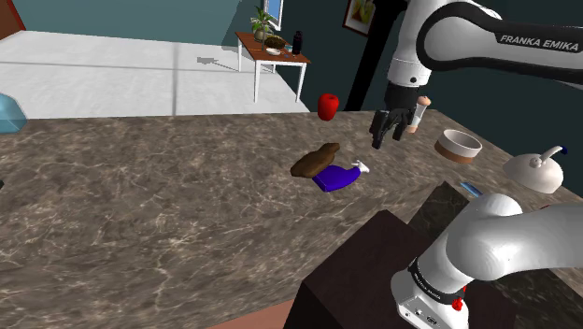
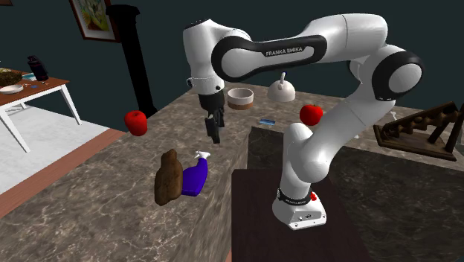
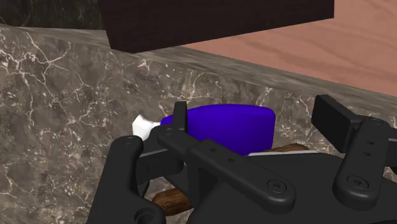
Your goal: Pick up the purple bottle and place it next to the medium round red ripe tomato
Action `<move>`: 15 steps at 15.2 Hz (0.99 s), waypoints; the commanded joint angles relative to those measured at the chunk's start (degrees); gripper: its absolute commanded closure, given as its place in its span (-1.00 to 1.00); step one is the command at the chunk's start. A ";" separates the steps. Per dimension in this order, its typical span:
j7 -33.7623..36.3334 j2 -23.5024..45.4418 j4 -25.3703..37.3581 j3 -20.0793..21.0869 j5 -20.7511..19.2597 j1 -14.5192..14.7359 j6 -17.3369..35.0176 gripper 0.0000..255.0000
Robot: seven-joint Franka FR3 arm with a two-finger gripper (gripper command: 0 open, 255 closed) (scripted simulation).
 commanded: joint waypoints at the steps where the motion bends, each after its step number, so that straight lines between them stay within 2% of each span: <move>1: 0.00 0.00 0.00 0.00 0.00 0.00 0.00 -1.00; 8: -34.09 2.73 -8.39 -12.70 -8.30 6.76 13.34 -1.00; 12: -53.33 8.13 -10.24 -20.14 -11.60 11.17 22.04 -1.00; 15: -67.91 13.68 -10.42 -25.60 -12.60 15.22 28.73 -1.00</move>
